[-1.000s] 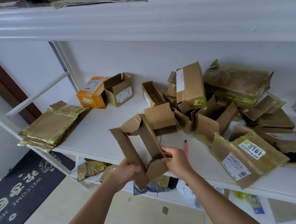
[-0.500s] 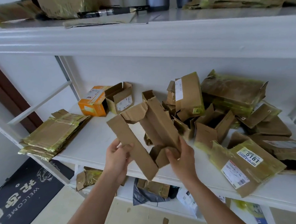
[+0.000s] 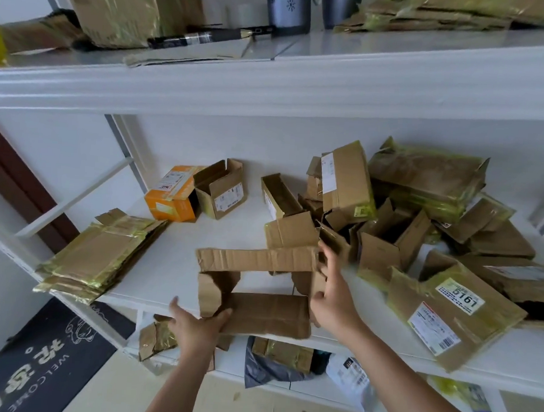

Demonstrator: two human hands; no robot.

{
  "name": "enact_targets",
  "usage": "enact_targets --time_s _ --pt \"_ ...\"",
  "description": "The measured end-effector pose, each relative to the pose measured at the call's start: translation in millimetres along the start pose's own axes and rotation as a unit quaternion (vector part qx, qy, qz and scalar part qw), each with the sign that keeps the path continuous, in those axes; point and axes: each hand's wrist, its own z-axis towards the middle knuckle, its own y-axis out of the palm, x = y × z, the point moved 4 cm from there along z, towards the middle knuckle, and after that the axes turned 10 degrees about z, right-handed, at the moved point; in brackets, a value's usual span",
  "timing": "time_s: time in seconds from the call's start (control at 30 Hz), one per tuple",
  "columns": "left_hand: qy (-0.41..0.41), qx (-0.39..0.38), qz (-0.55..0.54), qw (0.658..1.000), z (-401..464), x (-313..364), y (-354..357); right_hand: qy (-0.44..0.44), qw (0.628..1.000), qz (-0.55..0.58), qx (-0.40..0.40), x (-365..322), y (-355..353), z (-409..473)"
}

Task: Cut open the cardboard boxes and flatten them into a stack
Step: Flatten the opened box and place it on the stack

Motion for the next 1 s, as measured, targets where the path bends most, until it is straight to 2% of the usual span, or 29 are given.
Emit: enact_targets --time_s 0.07,0.1,0.2,0.27,0.33,0.4,0.47,0.53,0.57,0.67,0.8,0.87,0.93,1.0 --pt "0.040 -0.011 0.122 0.992 2 -10 5 0.008 0.999 -0.013 -0.039 3 6 -3" --pt "0.057 -0.016 0.148 0.987 3 -13 7 0.009 0.998 -0.029 -0.059 2 8 -4" --pt "0.083 -0.036 0.108 0.990 5 -12 6 0.012 0.984 -0.105 -0.141 4 9 -5" --pt "0.073 -0.094 -0.004 0.993 8 -9 0 -0.013 0.965 -0.172 -0.200 8 8 -7" --pt "0.014 -0.157 -0.161 0.974 9 -11 -5 -0.026 0.945 -0.238 -0.222 16 3 -8" --pt "-0.036 -0.227 -0.266 0.936 19 -28 -8 -0.019 0.930 -0.273 -0.246 20 4 -8" --pt "-0.070 -0.292 -0.374 0.878 29 -57 -8 -0.008 0.913 -0.275 -0.302 19 14 -13" --pt "-0.111 -0.282 -0.448 0.841 36 -83 -13 -0.013 0.897 -0.280 -0.343 17 28 -20" --pt "-0.129 -0.271 -0.446 0.843 42 -96 -17 -0.012 0.888 -0.289 -0.357 21 34 -23" --pt "-0.158 -0.266 -0.363 0.879 41 -104 -20 0.005 0.869 -0.310 -0.386 48 47 -27" --pt "-0.148 -0.294 -0.185 0.926 44 -95 -19 0.039 0.856 -0.316 -0.407 70 59 -27" --pt "-0.137 -0.295 -0.114 0.939 46 -93 -21 0.102 0.867 -0.269 -0.407 76 58 -23" --pt "-0.132 -0.293 -0.061 0.945 50 -93 -22 0.158 0.894 -0.193 -0.372 80 52 -14" --pt "-0.132 -0.314 -0.044 0.939 52 -93 -20 0.133 0.929 -0.171 -0.299 83 49 -1"
